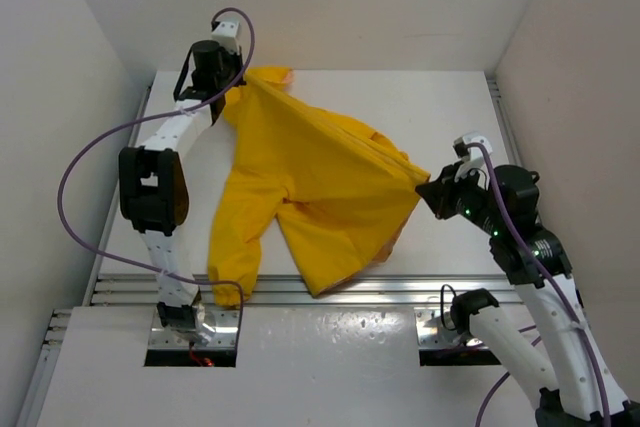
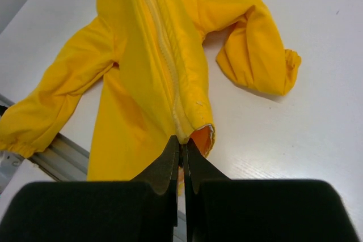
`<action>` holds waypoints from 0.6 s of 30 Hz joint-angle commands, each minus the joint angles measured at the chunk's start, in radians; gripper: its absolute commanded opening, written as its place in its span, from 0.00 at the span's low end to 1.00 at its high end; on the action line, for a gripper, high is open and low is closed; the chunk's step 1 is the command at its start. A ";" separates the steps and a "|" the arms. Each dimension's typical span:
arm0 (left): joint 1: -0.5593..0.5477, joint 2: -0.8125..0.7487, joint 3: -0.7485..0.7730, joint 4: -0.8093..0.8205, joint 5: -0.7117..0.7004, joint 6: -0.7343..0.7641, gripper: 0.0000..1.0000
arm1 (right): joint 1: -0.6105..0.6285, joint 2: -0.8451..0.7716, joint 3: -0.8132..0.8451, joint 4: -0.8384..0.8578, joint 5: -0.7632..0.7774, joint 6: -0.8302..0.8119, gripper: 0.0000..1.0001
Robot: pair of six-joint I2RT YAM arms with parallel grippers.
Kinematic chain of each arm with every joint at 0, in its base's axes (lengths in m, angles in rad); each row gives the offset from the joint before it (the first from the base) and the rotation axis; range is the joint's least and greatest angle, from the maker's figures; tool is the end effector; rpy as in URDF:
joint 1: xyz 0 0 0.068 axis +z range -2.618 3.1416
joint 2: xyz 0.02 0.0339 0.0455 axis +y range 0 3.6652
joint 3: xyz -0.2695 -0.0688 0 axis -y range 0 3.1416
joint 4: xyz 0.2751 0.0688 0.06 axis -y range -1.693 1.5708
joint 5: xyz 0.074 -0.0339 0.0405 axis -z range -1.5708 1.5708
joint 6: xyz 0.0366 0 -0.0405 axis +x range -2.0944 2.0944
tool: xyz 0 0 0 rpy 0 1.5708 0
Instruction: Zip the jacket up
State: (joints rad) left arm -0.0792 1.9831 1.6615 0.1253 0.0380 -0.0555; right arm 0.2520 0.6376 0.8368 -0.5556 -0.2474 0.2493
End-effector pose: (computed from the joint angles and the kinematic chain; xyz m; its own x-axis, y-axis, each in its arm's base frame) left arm 0.5147 -0.0422 0.3088 -0.2006 -0.0397 -0.9789 0.1052 0.9925 -0.0618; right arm 0.1564 0.0495 0.3490 -0.4419 0.1332 -0.8871 -0.3663 0.8759 0.3140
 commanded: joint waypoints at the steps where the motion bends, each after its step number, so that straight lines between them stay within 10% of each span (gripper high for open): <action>1: 0.141 0.034 0.115 0.065 -0.219 0.102 0.00 | -0.014 0.003 0.076 -0.066 0.106 -0.044 0.00; 7: 0.154 0.065 0.242 0.006 -0.097 0.112 0.00 | -0.011 0.187 0.136 0.051 0.149 -0.080 0.00; 8: 0.154 0.065 0.277 -0.027 -0.061 0.124 0.00 | -0.014 0.212 0.152 0.068 0.157 -0.084 0.15; 12: 0.154 0.013 0.336 -0.134 0.084 0.135 0.68 | -0.011 0.339 0.295 0.042 0.195 -0.139 0.73; 14: 0.145 -0.077 0.276 -0.192 0.135 0.135 0.93 | -0.028 0.352 0.324 0.045 0.185 -0.143 0.87; 18: 0.078 -0.246 0.155 -0.344 0.131 0.155 1.00 | -0.115 0.347 0.334 -0.001 0.019 -0.111 1.00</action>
State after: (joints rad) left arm 0.0834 1.9076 1.8572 -0.1032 0.1230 0.0673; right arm 0.1970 0.9951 1.1324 -0.5293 -0.1326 0.1337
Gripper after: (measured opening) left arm 0.994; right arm 0.995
